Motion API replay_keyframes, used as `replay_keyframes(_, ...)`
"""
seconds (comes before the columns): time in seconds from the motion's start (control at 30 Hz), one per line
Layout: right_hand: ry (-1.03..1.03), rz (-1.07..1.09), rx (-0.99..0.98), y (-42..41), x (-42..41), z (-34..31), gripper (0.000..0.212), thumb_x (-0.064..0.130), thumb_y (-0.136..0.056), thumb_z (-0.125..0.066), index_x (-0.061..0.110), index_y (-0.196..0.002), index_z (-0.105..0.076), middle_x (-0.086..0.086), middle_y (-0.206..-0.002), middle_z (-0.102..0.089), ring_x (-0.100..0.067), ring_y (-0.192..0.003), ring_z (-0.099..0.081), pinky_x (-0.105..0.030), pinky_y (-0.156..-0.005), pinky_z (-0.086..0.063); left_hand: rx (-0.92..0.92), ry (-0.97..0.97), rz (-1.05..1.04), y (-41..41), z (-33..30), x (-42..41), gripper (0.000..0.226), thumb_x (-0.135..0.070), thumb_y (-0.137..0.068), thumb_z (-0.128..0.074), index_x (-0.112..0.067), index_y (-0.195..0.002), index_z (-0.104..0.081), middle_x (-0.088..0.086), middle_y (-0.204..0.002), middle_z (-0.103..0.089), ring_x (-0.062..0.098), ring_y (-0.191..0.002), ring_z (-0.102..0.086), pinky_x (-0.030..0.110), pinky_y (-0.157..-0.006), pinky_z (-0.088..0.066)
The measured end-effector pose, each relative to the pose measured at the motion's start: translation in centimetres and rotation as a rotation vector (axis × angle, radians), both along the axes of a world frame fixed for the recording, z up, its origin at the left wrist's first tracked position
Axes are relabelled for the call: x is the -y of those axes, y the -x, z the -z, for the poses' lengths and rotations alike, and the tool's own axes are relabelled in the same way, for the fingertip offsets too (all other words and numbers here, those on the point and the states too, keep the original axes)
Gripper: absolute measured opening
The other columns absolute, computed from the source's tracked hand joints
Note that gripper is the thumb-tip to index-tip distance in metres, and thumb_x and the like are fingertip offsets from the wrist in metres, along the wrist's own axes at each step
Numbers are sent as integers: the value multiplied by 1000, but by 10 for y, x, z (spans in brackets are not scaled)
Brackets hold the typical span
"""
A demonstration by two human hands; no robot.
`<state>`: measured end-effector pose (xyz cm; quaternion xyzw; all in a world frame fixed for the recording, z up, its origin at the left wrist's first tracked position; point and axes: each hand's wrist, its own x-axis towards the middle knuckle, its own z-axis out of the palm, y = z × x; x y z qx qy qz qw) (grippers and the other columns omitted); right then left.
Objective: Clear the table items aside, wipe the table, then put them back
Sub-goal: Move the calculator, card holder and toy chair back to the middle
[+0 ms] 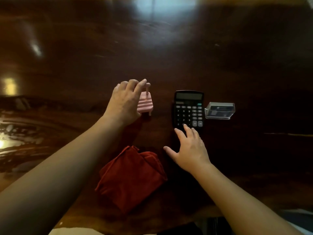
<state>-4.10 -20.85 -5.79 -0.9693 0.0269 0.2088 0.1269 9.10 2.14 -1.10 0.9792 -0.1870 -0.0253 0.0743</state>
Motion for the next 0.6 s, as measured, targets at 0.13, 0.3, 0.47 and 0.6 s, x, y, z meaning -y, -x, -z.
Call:
replay_keyframes(0.13,-18,21,13,4,9,2,86,75,-86,-49,27,-156,-30,-8,-166,-20,-31,-152,-14,-51,-117,-26,-11,-13,64,-5,8,22,116,-24,-56,-93,-16,-152,-29,13,-139,-46,37,-122,-45,54,-107,-37)
replay_keyframes(0.3,-16,20,3,10,14,7,85,74,-86,-49,28,-155,-31,-7,-166,-22,-30,-152,-16,-49,-117,-28,-2,-21,114,-9,15,35,120,-26,-55,-95,-15,-153,-27,13,-139,-45,37,-123,-44,55,-107,-38)
replay_keyframes(0.47,-25,10,-2,13,12,10,84,73,-86,-50,27,-154,-31,-8,-165,-25,-30,-151,-18,-49,-116,-30,7,-50,147,-6,20,32,125,-31,-55,-95,-17,-155,-21,11,-143,-42,36,-130,-40,60,-110,-33)
replay_keyframes(0.6,-46,-15,6,12,7,7,83,72,-88,-50,25,-154,-33,-9,-164,-26,-31,-151,-19,-50,-115,-32,-15,-22,104,1,23,25,132,-42,-59,-92,-20,-157,-7,11,-157,-30,37,-145,-26,65,-113,-25)
